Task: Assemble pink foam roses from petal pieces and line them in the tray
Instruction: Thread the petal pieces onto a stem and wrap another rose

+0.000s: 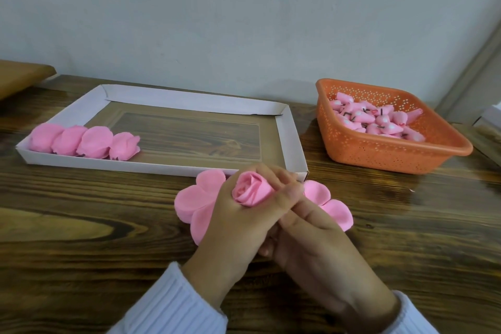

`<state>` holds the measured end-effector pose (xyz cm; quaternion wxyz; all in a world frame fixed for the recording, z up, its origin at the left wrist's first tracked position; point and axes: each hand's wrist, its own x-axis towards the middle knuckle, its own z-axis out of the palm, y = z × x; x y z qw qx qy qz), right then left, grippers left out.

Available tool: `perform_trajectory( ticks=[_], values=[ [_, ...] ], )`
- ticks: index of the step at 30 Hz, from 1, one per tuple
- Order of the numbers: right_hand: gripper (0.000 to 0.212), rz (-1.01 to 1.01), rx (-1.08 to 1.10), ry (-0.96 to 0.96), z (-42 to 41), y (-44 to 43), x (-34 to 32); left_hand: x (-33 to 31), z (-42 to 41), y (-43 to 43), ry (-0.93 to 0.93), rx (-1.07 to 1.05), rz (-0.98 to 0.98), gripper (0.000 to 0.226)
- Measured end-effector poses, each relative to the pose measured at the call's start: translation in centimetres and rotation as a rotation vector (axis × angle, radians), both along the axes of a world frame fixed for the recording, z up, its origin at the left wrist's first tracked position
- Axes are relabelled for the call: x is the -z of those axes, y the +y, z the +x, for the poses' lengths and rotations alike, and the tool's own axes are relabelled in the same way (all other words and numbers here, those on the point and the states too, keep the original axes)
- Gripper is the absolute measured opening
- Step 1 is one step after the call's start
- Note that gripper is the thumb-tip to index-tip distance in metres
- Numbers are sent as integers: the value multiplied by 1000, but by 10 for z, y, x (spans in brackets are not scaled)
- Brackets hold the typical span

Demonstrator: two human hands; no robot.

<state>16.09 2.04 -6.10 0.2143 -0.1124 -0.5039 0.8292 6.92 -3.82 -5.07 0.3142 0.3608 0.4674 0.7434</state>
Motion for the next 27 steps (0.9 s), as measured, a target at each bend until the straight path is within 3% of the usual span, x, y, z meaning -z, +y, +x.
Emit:
perform_trajectory(
  ticks=[4, 8, 11, 15, 19, 23, 27],
  values=[
    [47, 12, 45, -68, -1, -1, 2, 1, 0, -2, 23, 61, -27, 15],
    [35, -14, 49, -54, -1, -2, 1, 0, 1, -2, 20, 26, -24, 11],
    [45, -29, 2, 23, 0, -2, 0, 0, -3, 0, 21, -8, -12, 11],
    [52, -17, 4, -36, 1, -1, 3, 0, -4, -2, 38, 70, 22, 9],
    [37, -18, -16, -18, 1, 0, 4, 0, -3, -2, -9, 43, -38, 15],
    [39, -9, -18, 44, 1, -1, 4, 3, 1, 1, -61, -74, -54, 16],
    [33, -2, 43, -33, 2, 0, 4, 1, 4, -1, -40, 52, -7, 9]
  ],
)
